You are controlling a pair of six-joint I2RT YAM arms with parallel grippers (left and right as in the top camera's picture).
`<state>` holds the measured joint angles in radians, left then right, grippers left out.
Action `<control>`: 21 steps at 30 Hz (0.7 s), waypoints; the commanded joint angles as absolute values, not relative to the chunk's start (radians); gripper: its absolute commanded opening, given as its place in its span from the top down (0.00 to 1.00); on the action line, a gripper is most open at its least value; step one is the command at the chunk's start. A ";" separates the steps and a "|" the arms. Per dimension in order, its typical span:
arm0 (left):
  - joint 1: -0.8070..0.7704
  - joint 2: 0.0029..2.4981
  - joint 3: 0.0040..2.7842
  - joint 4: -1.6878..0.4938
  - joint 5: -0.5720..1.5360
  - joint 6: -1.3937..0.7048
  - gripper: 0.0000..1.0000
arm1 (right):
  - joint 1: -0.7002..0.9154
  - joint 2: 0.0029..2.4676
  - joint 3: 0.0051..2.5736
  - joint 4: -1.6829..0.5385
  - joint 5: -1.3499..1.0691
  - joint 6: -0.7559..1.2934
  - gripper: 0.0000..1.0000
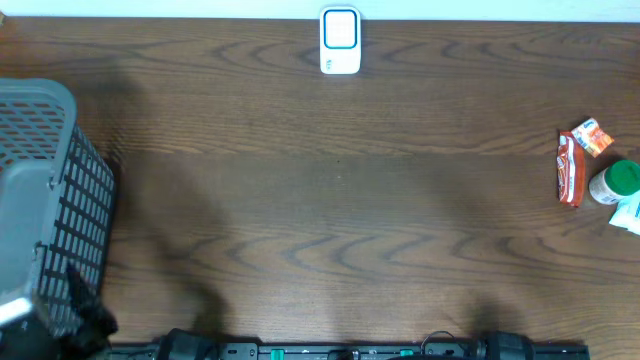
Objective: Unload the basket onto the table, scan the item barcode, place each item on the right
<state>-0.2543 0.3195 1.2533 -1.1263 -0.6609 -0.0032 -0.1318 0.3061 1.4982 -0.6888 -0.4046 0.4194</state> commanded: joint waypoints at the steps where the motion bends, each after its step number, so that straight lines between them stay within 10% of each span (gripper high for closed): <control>1: -0.242 0.270 1.228 -1.135 -0.666 -0.005 0.18 | -0.113 0.319 1.460 -0.715 -0.367 0.395 0.01; 9: -0.242 0.257 1.228 -1.243 -0.666 -0.005 0.18 | -0.087 0.319 1.438 -0.763 -0.282 0.395 0.01; 21: -0.242 0.257 1.228 -1.411 -0.666 -0.005 0.18 | -0.088 0.319 1.438 -1.433 -0.282 0.395 0.01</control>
